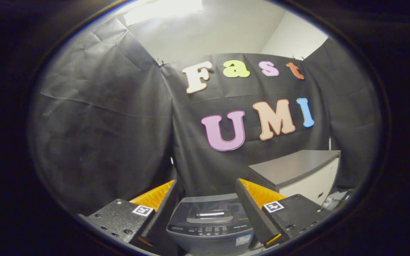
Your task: Put the clothes into the washing machine and then close the washing machine lid.
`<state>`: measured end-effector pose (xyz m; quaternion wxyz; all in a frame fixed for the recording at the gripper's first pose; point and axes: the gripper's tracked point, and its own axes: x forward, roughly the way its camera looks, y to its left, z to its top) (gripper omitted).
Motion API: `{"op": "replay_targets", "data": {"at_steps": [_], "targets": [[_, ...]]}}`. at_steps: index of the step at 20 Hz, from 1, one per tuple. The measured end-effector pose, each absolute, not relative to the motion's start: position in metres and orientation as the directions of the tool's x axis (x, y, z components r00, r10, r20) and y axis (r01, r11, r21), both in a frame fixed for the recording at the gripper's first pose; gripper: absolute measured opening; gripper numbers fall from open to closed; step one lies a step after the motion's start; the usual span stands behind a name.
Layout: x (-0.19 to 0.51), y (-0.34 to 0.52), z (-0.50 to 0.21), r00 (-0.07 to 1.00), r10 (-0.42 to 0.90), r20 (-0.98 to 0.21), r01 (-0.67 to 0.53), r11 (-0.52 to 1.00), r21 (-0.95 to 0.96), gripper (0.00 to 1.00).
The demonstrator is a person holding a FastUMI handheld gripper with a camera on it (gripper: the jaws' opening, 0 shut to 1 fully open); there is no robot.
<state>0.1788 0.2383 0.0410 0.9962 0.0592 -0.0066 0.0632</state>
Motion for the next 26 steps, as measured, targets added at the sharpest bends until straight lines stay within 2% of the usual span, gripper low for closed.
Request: {"op": "replay_targets", "data": {"at_steps": [5, 9, 12, 26], "targets": [[0.153, 0.223, 0.042, 0.991, 0.133, -0.011, -0.131, 0.984, 0.120, 0.96], [0.133, 0.213, 0.056, 0.989, 0.145, 0.015, -0.146, 0.979, 0.143, 0.96], [0.117, 0.196, 0.059, 0.994, 0.111, 0.020, -0.112, 0.988, 0.103, 0.96], [0.087, 0.173, 0.051, 0.995, 0.100, -0.017, -0.100, 0.995, 0.021, 0.96]]}}
